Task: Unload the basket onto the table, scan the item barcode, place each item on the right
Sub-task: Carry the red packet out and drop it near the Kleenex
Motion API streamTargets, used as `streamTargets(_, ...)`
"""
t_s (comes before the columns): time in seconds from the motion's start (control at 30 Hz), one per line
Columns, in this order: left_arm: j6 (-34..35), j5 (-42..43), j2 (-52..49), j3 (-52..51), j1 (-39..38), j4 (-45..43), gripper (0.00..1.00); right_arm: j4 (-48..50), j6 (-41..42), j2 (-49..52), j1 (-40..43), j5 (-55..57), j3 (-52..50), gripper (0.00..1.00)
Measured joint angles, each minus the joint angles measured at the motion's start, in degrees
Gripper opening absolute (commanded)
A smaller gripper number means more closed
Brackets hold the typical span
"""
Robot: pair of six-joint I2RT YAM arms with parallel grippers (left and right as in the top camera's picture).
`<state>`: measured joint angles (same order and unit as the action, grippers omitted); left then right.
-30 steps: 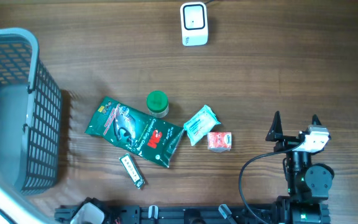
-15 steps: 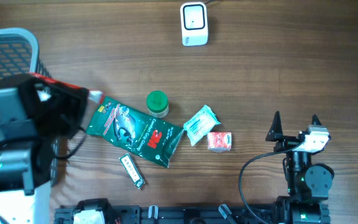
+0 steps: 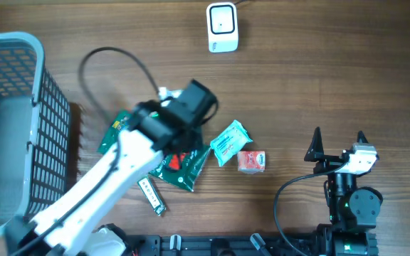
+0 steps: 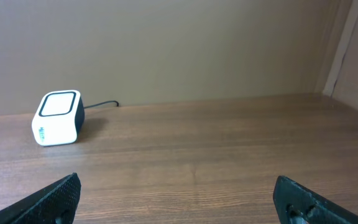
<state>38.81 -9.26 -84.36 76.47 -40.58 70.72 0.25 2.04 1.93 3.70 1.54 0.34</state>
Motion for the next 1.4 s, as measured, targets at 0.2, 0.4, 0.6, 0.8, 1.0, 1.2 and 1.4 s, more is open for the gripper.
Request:
streamTargets(0.2, -11.5, -0.8, -12.3, 0.0, -7.0, -1.6, 0.04, 0.0, 0.0, 0.0, 0.0, 0.0, 0.0, 1.00)
streamTargets(0.4, -22.8, 3.4, -19.8, -0.5, -11.3, -4.7, 0.04, 0.0, 0.0, 0.0, 0.0, 0.0, 0.0, 1.00)
streamTargets(0.6, -31.6, 8.3, -20.0, -7.4, -12.8, -9.7, 0.84, 0.0, 0.0, 0.0, 0.0, 0.0, 0.0, 1.00)
streamTargets(0.8, -33.6, 9.0, -20.1, -10.2, -12.8, -14.0, 1.00, 0.0, 0.0, 0.0, 0.0, 0.0, 0.0, 1.00)
streamTargets(1.0, -33.9, 9.0, -20.0, -6.2, -12.8, -12.6, 1.00, 0.0, 0.0, 0.0, 0.0, 0.0, 0.0, 1.00)
streamTargets(1.2, -33.9, 8.6, -13.8, 2.6, -12.8, -13.9, 1.00, 0.0, 0.0, 0.0, 0.0, 0.0, 0.0, 1.00)
streamTargets(1.4, -33.9, 6.0, -5.0, 5.1, -12.3, -20.5, 1.00, 0.0, 0.0, 0.0, 0.0, 0.0, 0.0, 1.00)
